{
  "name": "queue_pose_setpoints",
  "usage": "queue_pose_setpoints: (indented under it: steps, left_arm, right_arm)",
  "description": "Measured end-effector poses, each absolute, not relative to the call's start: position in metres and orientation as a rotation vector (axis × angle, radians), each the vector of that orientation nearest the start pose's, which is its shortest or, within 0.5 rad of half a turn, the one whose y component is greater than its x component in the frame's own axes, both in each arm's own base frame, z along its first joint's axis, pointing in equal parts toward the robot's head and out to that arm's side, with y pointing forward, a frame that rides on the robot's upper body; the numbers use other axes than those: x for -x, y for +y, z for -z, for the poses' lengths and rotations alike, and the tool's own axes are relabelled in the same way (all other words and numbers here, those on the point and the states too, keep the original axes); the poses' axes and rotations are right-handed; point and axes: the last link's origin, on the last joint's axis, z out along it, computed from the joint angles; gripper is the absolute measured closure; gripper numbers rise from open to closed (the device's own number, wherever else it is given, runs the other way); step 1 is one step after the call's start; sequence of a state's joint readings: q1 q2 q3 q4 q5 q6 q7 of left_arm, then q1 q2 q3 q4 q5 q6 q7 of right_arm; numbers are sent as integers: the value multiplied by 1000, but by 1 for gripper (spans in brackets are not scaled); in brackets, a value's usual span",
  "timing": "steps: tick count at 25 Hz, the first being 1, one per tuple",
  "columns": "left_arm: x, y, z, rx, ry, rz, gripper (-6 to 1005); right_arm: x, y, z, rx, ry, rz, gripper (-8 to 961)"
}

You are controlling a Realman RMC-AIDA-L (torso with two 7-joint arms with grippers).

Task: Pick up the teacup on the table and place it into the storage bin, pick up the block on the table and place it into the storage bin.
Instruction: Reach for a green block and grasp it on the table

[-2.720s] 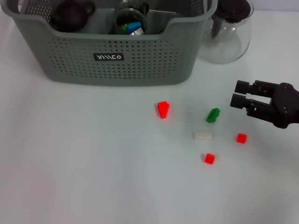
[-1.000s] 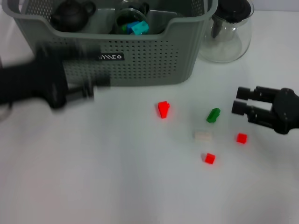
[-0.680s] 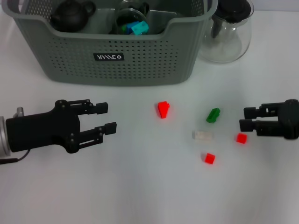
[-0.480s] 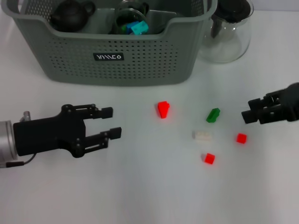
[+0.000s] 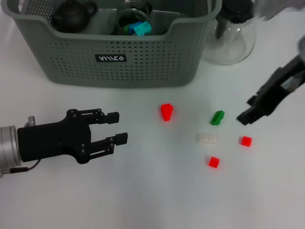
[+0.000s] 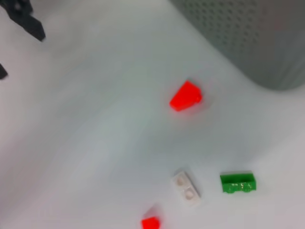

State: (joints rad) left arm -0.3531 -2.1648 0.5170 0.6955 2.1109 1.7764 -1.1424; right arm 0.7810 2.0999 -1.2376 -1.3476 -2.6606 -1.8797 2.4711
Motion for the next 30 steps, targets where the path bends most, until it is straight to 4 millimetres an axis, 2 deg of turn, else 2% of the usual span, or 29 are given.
queue_pose_setpoints:
  steps: [3,10,23,30]
  left_arm:
    - [292,251,15,2729,-541,843,460]
    - [291,254,18,2719,-546,854,460]
    - [292,254,20,2717,-559,853,459]
    - [292,254,21,2717,-561,851,459]
  right_arm:
    - [-143,349,-4,2743,818,741,419]
    - [-155,361,20,2614,1018,616,419]
    - [-168,362,55,2590,822,565,418]
    - [-181,363,66,2585,813,593,419]
